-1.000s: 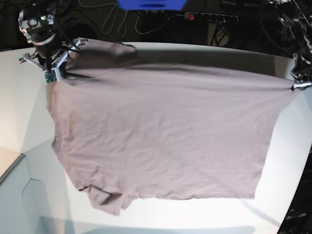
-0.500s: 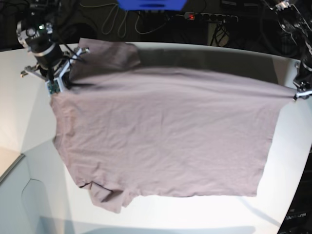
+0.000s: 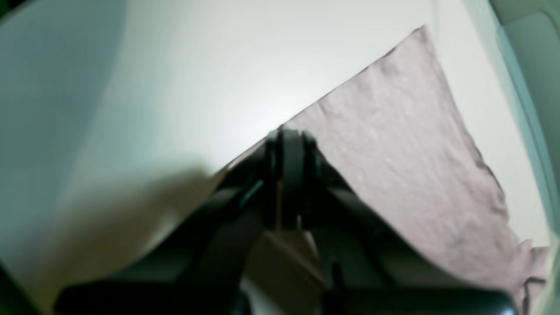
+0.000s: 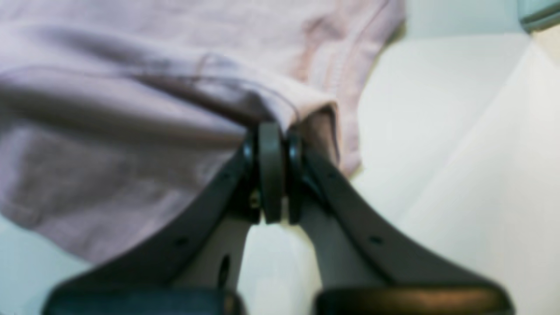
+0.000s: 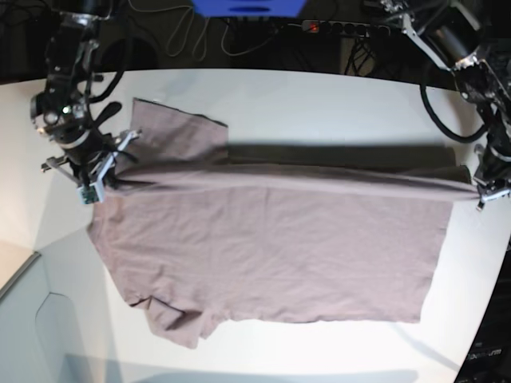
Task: Layout the t-shirt on the table in an organized manner, then fold the t-shirt properly
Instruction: 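Fold the shirt side lengthwise with both grippers toward the shirt middle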
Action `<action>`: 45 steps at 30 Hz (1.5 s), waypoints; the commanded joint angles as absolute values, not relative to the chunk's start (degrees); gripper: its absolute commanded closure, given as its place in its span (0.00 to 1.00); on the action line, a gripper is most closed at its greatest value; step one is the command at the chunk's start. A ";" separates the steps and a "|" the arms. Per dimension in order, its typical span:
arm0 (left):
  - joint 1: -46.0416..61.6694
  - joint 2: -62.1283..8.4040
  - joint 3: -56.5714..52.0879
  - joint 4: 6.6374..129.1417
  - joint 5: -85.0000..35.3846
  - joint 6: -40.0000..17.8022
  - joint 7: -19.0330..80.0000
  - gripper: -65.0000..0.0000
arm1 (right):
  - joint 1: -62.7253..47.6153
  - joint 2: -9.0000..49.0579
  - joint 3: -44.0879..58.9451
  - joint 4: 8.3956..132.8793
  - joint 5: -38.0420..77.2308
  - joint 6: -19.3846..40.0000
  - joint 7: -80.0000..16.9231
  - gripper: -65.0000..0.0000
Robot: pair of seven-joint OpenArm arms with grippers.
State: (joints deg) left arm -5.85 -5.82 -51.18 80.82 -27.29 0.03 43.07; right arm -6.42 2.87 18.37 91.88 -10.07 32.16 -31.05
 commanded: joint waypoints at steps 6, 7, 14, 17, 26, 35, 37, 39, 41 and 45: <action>-11.38 -6.81 -51.21 78.11 -27.65 -0.31 41.45 1.00 | 1.10 4.35 18.42 86.81 -9.63 32.48 -29.49 1.00; -12.09 -6.81 -51.21 77.58 -27.65 -0.31 41.45 1.00 | 2.33 4.44 18.42 85.58 -9.63 32.48 -29.49 1.00; -16.22 -7.87 -47.16 73.89 -27.91 -0.31 41.27 1.00 | 8.48 4.97 18.42 78.64 -9.63 32.48 -29.32 1.00; -17.45 -8.48 -45.32 71.34 -28.09 -0.31 41.27 1.00 | 10.33 5.32 18.42 75.30 -9.63 32.48 -29.23 1.00; -19.56 -10.24 -45.49 65.98 -28.09 -0.31 41.19 0.96 | 11.82 6.37 18.42 72.40 -9.63 32.48 -26.59 1.00; -21.05 -10.51 -45.41 63.16 -28.18 -0.31 41.27 0.53 | 11.82 6.73 18.86 73.01 -9.63 32.22 -26.51 0.62; -20.97 -10.51 -45.41 63.25 -28.18 -0.31 41.63 0.44 | 11.82 6.81 18.95 74.51 -9.63 32.22 -26.51 0.58; -20.62 -10.51 -45.49 64.84 -28.18 -0.31 41.80 0.35 | 11.38 6.81 20.44 77.32 -9.63 32.22 -26.51 0.55; -17.63 -10.07 -45.49 68.44 -28.18 -0.31 41.71 0.32 | 10.24 6.73 22.99 79.96 -9.63 32.22 -26.77 0.54; -12.44 -9.89 -45.49 71.96 -28.18 -0.31 41.27 0.32 | 7.87 6.90 24.92 81.01 -9.63 32.22 -26.77 0.54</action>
State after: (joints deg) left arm -11.31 -9.37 -45.65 71.02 -27.57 -0.01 41.63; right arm 6.61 6.61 25.04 80.14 -10.28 32.14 -28.14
